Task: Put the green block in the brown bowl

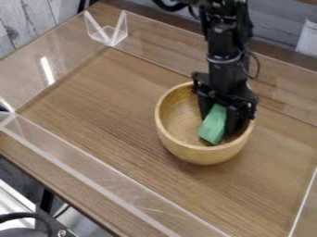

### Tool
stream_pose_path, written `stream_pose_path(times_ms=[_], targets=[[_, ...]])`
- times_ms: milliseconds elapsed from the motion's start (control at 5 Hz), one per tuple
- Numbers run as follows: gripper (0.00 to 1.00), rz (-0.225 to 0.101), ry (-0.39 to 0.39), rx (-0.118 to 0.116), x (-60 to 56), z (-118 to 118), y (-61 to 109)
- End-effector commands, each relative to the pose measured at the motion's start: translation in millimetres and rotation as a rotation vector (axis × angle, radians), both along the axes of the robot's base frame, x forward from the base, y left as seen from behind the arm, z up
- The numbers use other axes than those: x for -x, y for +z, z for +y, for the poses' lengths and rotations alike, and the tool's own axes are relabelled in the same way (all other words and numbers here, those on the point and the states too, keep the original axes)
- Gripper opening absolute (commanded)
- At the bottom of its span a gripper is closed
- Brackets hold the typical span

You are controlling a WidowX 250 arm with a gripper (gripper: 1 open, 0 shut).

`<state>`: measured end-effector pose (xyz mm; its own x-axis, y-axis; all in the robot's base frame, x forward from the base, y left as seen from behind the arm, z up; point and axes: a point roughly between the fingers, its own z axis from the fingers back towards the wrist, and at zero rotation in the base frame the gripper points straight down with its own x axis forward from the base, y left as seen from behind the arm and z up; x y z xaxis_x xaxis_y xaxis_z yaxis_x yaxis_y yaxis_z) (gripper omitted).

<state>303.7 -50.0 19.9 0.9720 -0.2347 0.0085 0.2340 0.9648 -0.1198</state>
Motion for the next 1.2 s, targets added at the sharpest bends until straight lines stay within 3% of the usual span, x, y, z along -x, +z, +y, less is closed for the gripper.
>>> stream_pose_path(times_ms=[0,1000], targets=[[0.00,0.040,0.002,-0.022,3.8,2.1,-21.9],[0.00,0.081,0.056,-0.026,10.0,20.5,-27.3]])
